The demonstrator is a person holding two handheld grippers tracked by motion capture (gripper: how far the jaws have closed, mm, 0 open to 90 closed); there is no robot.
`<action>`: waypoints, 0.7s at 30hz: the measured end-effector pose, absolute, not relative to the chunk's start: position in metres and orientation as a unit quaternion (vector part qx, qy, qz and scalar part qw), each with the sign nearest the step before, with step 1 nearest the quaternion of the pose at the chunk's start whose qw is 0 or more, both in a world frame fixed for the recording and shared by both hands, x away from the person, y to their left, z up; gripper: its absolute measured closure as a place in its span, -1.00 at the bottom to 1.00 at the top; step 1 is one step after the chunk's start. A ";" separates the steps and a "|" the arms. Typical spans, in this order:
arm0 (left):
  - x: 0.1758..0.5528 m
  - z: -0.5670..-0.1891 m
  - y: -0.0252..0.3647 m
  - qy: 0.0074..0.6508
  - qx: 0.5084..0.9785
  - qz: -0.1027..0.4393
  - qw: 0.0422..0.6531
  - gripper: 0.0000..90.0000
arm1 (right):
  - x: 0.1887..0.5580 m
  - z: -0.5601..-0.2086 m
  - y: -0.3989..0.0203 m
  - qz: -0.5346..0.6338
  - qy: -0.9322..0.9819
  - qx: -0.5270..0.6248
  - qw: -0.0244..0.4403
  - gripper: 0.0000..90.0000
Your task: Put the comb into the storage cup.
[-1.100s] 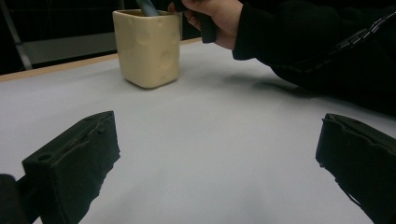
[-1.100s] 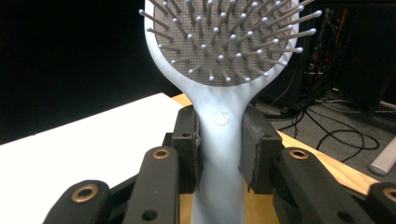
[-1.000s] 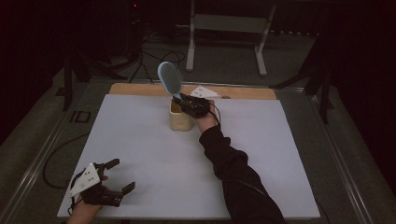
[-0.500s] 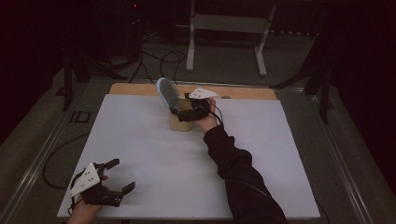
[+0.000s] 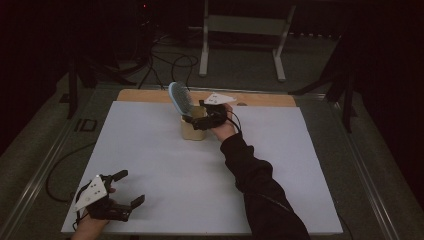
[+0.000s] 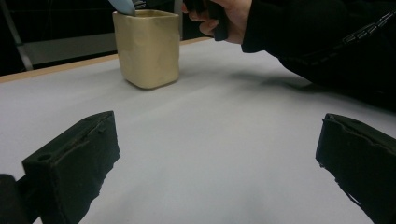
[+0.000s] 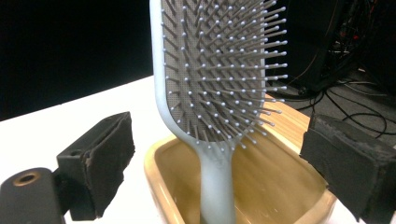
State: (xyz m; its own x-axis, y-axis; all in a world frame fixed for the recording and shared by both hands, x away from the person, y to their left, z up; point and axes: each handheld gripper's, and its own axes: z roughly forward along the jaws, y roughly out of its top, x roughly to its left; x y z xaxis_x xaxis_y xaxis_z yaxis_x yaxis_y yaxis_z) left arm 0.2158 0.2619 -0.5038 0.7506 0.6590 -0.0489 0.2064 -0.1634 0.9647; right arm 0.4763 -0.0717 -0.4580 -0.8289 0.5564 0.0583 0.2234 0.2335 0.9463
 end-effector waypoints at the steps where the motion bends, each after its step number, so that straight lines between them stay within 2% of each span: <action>1: 0.216 -0.504 0.262 0.293 0.737 0.196 0.576 -1.00 | 0.476 -0.458 -0.072 0.564 0.772 0.252 0.147 -0.80; 21: 0.216 -0.504 0.263 0.295 0.736 0.198 0.576 -1.00 | 0.478 -0.449 -0.080 0.554 0.781 0.252 0.140 -0.80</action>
